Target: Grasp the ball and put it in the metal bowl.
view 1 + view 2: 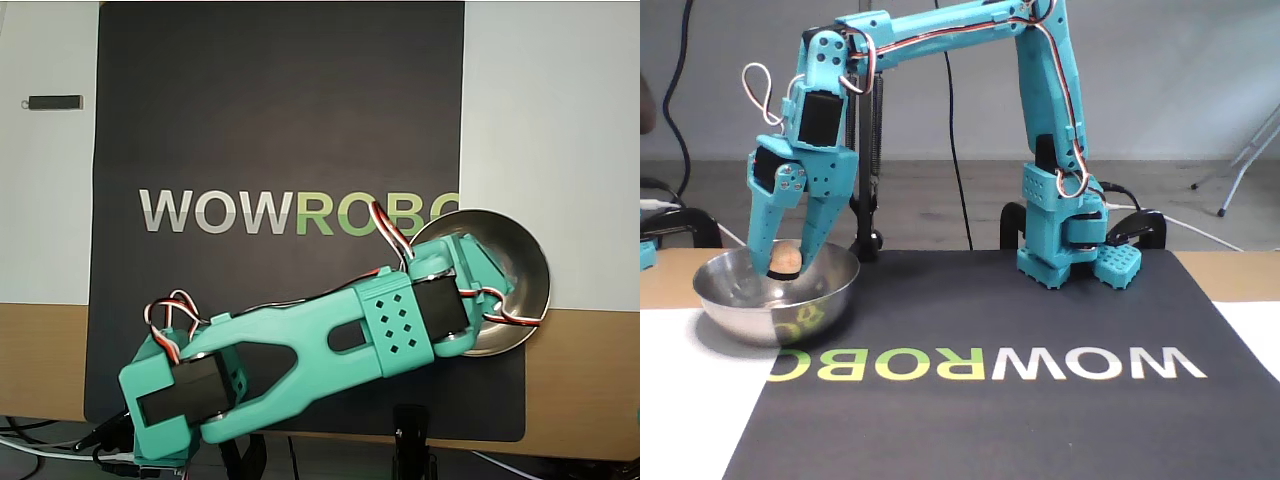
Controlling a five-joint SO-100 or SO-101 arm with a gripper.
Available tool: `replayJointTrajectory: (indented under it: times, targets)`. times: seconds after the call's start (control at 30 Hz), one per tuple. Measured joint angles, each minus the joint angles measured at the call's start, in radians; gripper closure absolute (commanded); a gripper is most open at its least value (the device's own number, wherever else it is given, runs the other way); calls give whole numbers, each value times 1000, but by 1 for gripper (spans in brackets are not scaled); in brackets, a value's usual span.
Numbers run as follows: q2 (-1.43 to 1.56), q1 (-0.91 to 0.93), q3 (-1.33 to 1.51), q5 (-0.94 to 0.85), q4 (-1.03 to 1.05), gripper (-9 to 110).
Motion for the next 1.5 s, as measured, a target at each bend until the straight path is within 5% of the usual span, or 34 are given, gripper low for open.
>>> replayJointTrajectory:
  times: [0.17, 1.5]
  targets:
    - [0, 0, 0, -2, 0, 52]
    - [0, 0, 0, -2, 0, 51]
